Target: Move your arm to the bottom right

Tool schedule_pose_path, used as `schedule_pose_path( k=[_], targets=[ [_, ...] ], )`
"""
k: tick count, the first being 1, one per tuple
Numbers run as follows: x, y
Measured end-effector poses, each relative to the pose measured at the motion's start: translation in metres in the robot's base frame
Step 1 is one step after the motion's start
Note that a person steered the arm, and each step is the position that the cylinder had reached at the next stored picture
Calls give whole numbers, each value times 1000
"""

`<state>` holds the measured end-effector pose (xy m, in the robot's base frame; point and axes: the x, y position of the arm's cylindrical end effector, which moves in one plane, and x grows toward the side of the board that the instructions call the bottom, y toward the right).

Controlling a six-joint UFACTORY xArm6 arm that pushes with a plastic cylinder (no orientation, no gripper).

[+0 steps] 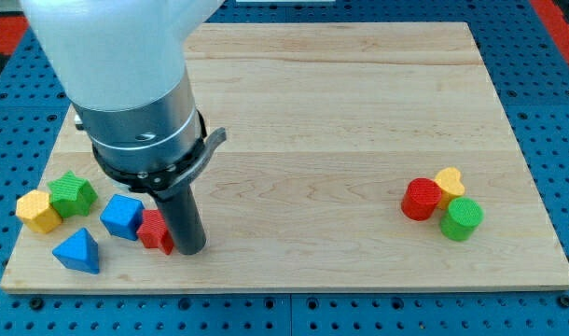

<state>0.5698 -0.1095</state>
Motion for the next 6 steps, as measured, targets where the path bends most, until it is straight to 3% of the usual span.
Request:
schedule_pose_path(
  k=[2, 3, 5, 6],
  targets=[
    [-16, -55],
    [-16, -55],
    [-16, 46],
    [-16, 48]
  ],
)
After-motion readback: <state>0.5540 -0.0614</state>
